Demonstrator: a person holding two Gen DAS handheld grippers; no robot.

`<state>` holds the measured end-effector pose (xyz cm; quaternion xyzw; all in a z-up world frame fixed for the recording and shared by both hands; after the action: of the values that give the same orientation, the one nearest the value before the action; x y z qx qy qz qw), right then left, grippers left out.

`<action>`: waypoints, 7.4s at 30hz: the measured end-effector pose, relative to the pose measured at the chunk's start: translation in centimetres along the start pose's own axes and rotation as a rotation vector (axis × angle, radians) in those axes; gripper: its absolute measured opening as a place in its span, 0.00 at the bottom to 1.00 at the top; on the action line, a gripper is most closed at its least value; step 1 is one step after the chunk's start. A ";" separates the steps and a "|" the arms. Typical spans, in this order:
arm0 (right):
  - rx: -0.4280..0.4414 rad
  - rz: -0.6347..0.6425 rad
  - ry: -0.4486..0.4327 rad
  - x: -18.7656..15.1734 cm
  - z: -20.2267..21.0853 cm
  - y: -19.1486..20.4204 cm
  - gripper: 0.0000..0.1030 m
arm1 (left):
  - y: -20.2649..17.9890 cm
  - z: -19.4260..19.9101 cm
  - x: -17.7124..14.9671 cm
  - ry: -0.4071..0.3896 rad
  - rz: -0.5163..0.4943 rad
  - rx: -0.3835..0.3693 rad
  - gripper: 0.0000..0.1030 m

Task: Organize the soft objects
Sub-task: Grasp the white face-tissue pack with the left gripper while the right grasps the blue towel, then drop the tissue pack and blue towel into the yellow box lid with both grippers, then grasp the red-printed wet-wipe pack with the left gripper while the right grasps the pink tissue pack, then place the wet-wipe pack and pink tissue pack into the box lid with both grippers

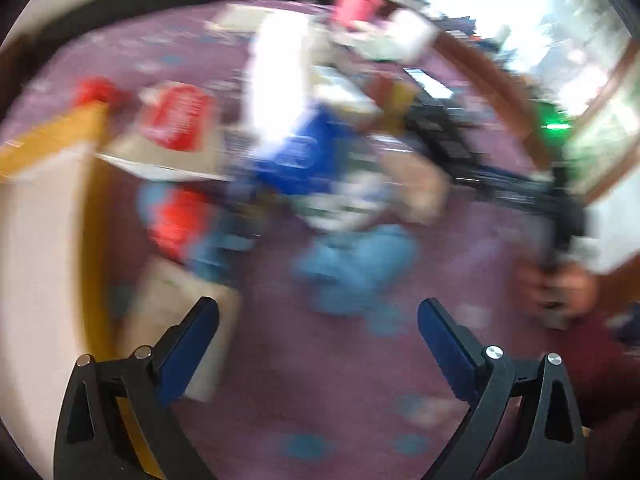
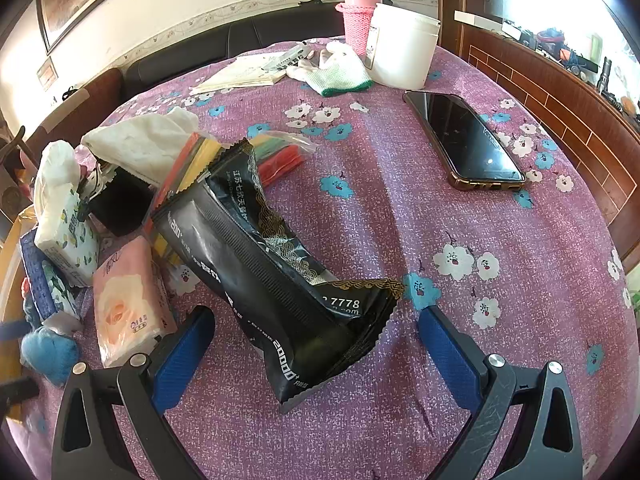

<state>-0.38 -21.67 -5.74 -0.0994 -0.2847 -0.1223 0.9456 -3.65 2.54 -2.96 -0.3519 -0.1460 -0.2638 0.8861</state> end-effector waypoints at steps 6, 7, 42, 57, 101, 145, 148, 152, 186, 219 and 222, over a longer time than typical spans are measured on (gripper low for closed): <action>0.005 -0.005 -0.001 0.0 0.1 -0.1 0.99 | 0.0 1.5 0.7 -0.016 -0.068 0.178 0.90; 0.006 -0.006 -0.001 0.0 0.1 -0.1 0.99 | 1.0 1.3 0.8 -0.004 -0.060 0.204 0.90; 0.148 -0.129 -0.033 0.5 0.7 -1.1 1.00 | 0.4 -1.6 -2.9 -0.157 0.031 0.452 0.67; 0.226 0.161 -0.049 -3.4 8.6 2.2 0.78 | -1.9 -1.7 -4.4 -0.176 -0.044 0.355 0.41; 0.520 0.359 0.081 5.6 10.9 34.9 0.36 | 20.7 15.9 5.2 -0.466 0.404 0.283 0.46; 0.110 -0.186 -0.217 4.6 3.6 -0.2 0.99 | 8.2 4.9 9.7 -0.218 0.033 0.535 0.66; 0.122 -0.198 -0.230 4.8 3.7 -0.6 0.99 | 9.1 3.1 10.4 -0.165 0.024 0.552 0.66; 0.134 -0.200 -0.232 4.7 3.9 -0.5 0.99 | 10.1 0.8 11.2 -0.090 0.017 0.567 0.57; 0.116 0.439 -0.108 -0.6 4.3 11.5 0.85 | 1.6 14.6 -3.9 -0.610 0.185 0.293 0.42; 0.405 0.547 -0.037 -2.3 16.5 27.1 0.56 | 24.0 21.4 -0.5 -0.585 0.526 0.329 0.67; 0.458 0.584 0.004 -2.9 16.3 31.1 0.57 | 21.7 23.3 -2.6 -0.627 0.507 0.329 0.67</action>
<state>-2.15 12.54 2.24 0.0380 -0.2626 0.2194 0.9389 4.91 33.09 0.62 -0.2940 -0.3571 0.1086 0.8799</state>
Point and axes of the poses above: each gripper's, at about its wrist camera, not at the fingertips, and z roughly against the way its jaws point, y to its left, x to its top, the point moved 8 cm from there along -z, roughly the way its jaws point, and after that the axes turned 15 degrees about -x, right-handed, at the moved point
